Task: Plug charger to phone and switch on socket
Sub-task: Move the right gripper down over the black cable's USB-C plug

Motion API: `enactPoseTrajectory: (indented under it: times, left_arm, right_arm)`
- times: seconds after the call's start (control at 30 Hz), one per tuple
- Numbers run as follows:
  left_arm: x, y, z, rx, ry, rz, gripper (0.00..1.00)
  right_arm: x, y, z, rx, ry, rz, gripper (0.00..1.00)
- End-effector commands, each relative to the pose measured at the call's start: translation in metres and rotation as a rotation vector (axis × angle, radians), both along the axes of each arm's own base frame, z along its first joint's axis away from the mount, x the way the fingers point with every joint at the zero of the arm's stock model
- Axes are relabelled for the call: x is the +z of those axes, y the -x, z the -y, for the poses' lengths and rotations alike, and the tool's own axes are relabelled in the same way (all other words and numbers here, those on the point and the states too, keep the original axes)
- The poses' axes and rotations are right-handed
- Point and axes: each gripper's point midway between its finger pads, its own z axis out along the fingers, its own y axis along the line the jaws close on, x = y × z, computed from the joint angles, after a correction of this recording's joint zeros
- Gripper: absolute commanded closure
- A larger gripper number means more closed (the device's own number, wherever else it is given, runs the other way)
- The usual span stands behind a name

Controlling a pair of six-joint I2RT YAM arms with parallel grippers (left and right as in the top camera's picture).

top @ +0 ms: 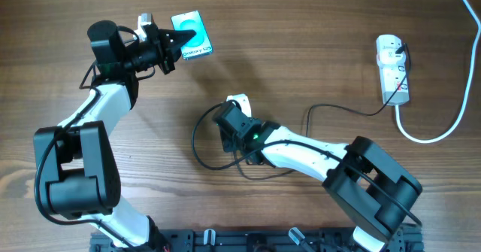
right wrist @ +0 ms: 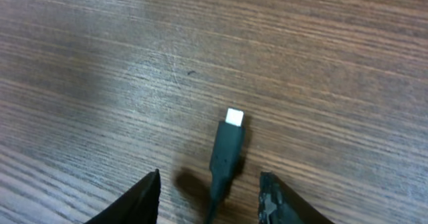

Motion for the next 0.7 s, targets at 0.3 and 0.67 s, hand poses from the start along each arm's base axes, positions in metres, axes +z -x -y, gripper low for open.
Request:
enactPoseTrajectory:
  times: [0.3,0.67]
  left_arm:
    - [0.009,0.000,0.001,-0.034,-0.006,0.052,0.96]
    - [0.010,0.001,0.002,-0.043,-0.004,0.052,0.96]
  right_arm:
    - [-0.043,0.006,0.019,-0.036,0.192,-0.095,0.64]
    - [-0.061,0.015,0.022,-0.053,0.307,-0.177,0.71]
